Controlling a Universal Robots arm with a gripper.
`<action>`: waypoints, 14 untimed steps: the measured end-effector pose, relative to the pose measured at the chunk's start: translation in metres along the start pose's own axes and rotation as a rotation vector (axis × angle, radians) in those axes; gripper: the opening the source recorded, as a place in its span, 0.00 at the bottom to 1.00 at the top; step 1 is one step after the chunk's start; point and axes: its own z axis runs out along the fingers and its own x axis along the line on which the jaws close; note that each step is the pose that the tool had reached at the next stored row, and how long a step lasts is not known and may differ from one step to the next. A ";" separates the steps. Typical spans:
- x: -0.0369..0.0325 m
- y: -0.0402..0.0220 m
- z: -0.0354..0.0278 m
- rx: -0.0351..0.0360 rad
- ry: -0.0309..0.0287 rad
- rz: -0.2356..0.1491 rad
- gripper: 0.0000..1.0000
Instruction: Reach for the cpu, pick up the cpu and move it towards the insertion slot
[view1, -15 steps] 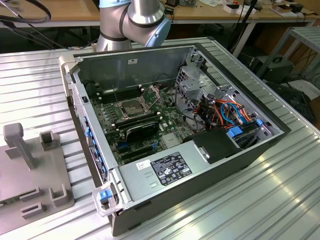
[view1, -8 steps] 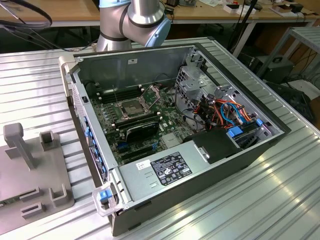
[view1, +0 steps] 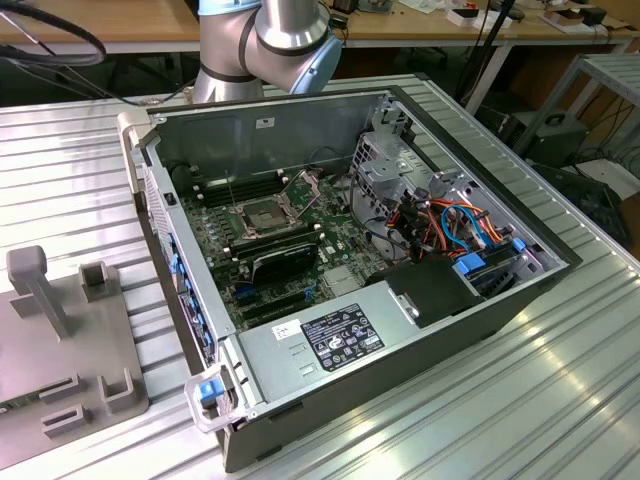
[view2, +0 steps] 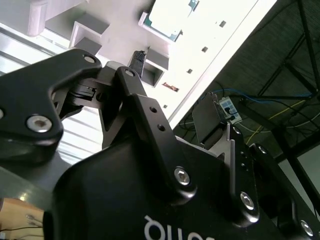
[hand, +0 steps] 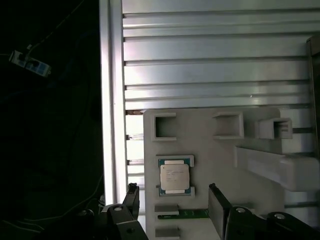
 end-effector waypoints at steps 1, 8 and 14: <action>0.0000 -0.0001 0.0007 0.0000 0.0000 0.000 0.66; 0.0001 -0.0004 0.0063 -0.0001 -0.0004 0.000 0.66; 0.0002 -0.0007 0.0108 -0.0001 -0.0008 0.000 0.66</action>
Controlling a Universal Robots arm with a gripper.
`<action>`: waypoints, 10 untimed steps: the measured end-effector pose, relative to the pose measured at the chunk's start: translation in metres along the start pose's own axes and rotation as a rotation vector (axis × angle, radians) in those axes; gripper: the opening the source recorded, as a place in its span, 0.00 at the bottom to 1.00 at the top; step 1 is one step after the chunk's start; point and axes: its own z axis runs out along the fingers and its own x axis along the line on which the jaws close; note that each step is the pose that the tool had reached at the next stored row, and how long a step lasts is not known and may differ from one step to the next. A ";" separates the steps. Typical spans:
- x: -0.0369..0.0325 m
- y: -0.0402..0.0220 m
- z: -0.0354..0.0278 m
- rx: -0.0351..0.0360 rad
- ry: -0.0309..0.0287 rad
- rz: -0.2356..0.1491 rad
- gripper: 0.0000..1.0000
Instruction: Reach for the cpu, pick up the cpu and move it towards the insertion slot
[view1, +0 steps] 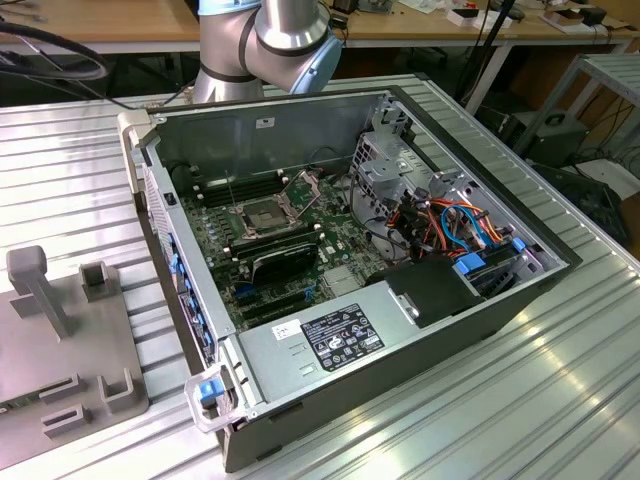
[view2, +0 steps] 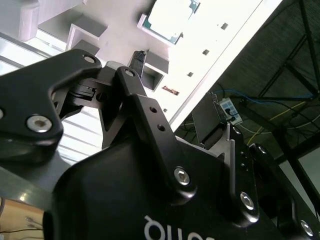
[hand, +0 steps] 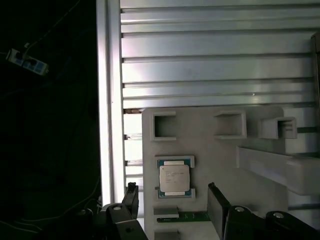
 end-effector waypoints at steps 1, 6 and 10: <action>0.0000 -0.0001 0.0010 0.0000 0.0000 0.000 0.66; 0.0001 -0.0006 0.0058 -0.0004 -0.0004 0.000 0.66; 0.0001 -0.0011 0.0083 -0.0007 -0.0004 0.000 0.66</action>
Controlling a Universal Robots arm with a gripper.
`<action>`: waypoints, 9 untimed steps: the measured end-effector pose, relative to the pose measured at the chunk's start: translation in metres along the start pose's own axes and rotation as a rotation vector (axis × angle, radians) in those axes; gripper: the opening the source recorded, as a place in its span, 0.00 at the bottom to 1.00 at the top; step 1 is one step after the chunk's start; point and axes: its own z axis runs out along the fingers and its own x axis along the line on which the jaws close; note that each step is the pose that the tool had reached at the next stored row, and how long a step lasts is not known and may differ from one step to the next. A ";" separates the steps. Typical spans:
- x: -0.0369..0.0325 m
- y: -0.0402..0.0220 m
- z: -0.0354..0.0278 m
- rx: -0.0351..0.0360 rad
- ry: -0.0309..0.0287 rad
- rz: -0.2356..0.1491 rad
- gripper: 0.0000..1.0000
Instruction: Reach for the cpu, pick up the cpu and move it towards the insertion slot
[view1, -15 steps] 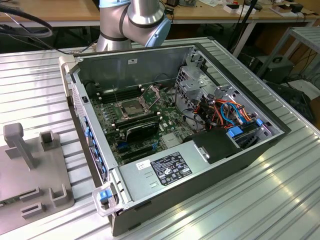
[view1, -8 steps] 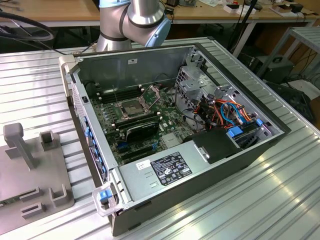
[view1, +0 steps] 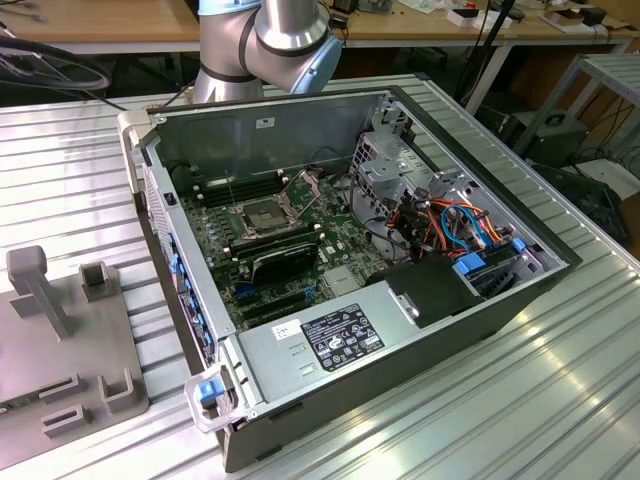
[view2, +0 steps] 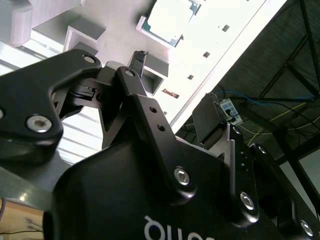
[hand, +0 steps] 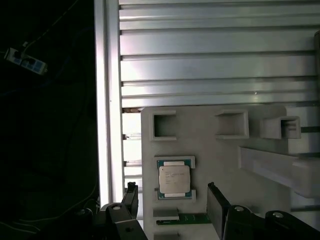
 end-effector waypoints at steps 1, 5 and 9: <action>0.0000 -0.0001 0.0005 -0.0002 0.0000 0.000 0.66; 0.0000 -0.0004 0.0020 -0.0007 -0.0001 0.000 0.66; 0.0000 -0.0007 0.0035 -0.0013 -0.0001 0.000 0.66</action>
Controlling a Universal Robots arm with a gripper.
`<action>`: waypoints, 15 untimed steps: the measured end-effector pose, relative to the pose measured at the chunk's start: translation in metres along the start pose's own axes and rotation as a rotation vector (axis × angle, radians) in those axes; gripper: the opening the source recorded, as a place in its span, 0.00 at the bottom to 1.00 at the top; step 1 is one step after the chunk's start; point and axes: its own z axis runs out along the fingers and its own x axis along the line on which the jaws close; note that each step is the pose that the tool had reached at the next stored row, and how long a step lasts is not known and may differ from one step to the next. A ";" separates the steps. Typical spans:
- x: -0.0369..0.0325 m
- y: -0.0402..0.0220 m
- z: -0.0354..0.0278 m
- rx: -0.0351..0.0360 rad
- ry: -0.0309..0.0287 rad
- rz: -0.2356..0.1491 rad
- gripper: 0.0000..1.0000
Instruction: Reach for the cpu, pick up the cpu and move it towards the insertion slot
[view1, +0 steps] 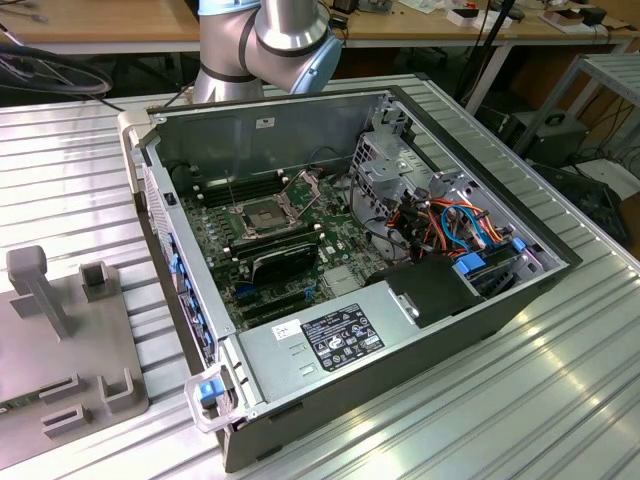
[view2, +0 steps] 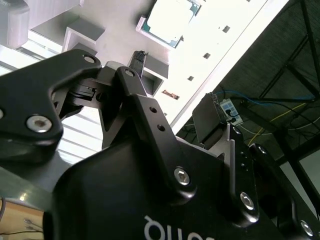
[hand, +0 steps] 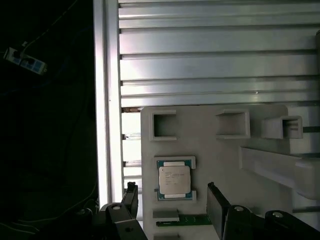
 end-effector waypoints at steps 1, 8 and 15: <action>0.0000 -0.0001 0.0005 -0.0002 -0.0001 0.000 0.66; 0.0001 -0.0005 0.0032 -0.0007 0.0000 0.000 0.66; 0.0001 -0.0020 0.0057 -0.0013 -0.0005 0.000 0.66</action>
